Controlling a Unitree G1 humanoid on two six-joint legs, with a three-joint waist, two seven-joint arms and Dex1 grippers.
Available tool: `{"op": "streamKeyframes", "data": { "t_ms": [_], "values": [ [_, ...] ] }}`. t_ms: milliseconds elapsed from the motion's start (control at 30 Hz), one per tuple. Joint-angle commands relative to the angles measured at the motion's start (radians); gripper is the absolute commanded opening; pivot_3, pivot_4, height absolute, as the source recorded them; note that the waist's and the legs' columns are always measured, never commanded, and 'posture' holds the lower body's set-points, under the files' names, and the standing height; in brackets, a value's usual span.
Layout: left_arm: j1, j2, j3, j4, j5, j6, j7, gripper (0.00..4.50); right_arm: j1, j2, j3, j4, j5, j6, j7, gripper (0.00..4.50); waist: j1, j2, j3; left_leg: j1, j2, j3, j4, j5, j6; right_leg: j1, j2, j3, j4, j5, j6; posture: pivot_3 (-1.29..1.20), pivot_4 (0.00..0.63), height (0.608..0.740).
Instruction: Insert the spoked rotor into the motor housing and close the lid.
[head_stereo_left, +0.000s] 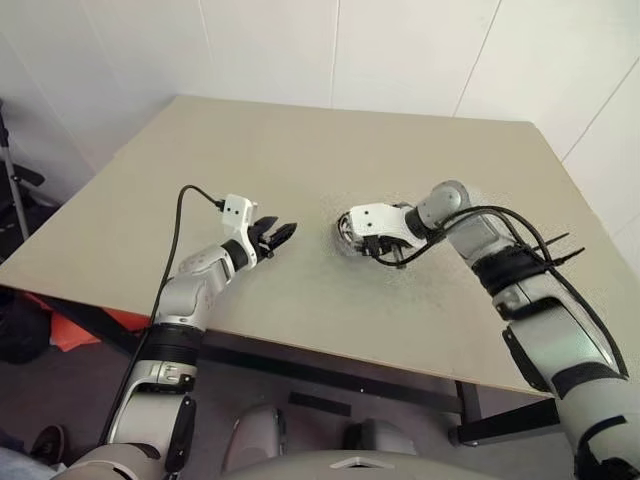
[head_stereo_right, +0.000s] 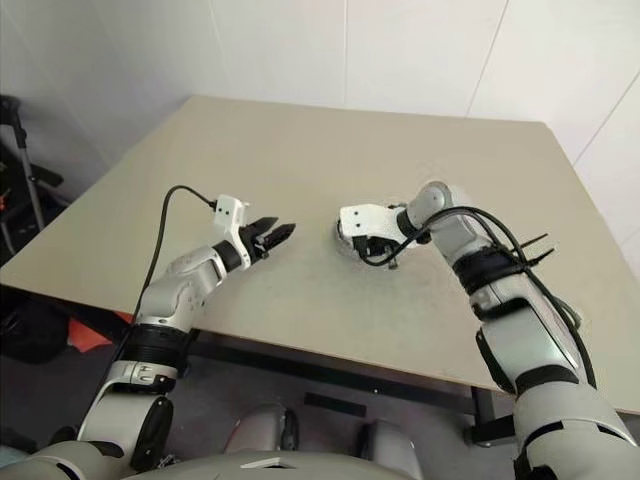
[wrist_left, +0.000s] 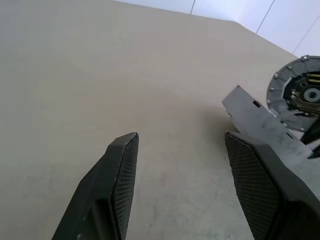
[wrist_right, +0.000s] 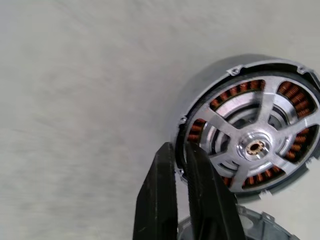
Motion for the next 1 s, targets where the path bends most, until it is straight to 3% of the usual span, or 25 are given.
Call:
{"op": "streamKeyframes", "data": {
  "t_ms": [33, 300, 533, 567, 767, 1000],
  "values": [
    [-0.005, 0.001, 0.015, -0.028, -0.003, -0.019, 0.006, 2.91, 0.035, -0.059, -0.040, -0.237, 0.079, 0.238, 0.093, 0.04, 0.005, 0.000, 0.000, 0.000, 0.000, 0.000, 0.000, 0.000, 0.000, 0.000, 0.000, 0.000, 0.000, 0.000, 0.000, 0.00, 0.000, 0.740],
    [-0.010, -0.017, 0.000, -0.021, 0.004, -0.024, 0.005, 2.91, 0.035, -0.013, -0.006, -0.301, 0.088, 0.515, -0.030, 0.04, 0.015, 0.000, 0.000, 0.006, 0.000, 0.000, 0.000, 0.002, -0.006, 0.003, 0.000, 0.000, 0.001, 0.000, 0.000, 0.00, 0.000, 0.740],
    [-0.014, -0.009, 0.008, -0.017, 0.007, -0.025, 0.002, 2.91, 0.009, 0.043, 0.016, -0.295, 0.115, 0.607, -0.100, 0.04, 0.017, 0.000, 0.000, 0.006, 0.000, 0.000, -0.001, 0.001, -0.007, 0.003, 0.000, 0.000, 0.001, 0.000, -0.001, 0.00, 0.000, 0.740],
    [-0.012, -0.009, 0.008, -0.019, 0.007, -0.025, 0.003, 2.91, -0.003, 0.053, 0.014, -0.271, 0.115, 0.610, -0.116, 0.70, 0.017, 0.000, 0.000, 0.006, 0.000, 0.000, -0.001, 0.001, -0.007, 0.003, 0.000, 0.000, 0.000, 0.000, -0.001, 0.00, 0.000, 0.740],
    [-0.005, -0.007, 0.011, -0.022, 0.008, -0.026, 0.007, 2.91, -0.066, 0.070, 0.006, -0.272, 0.175, 0.656, -0.116, 2.49, 0.019, 0.000, 0.000, 0.006, 0.000, 0.000, -0.002, 0.002, -0.008, 0.003, 0.000, 0.000, 0.001, 0.000, -0.001, 0.00, 0.000, 0.740],
    [-0.005, -0.001, 0.020, -0.019, 0.007, -0.027, 0.007, 2.91, -0.102, 0.048, -0.011, -0.448, 0.314, 0.792, -0.089, 2.49, 0.019, 0.000, 0.000, 0.006, 0.000, 0.000, -0.002, 0.001, -0.007, 0.003, 0.000, 0.000, 0.000, 0.001, 0.000, 0.00, 0.000, 0.740]
  ]
}}
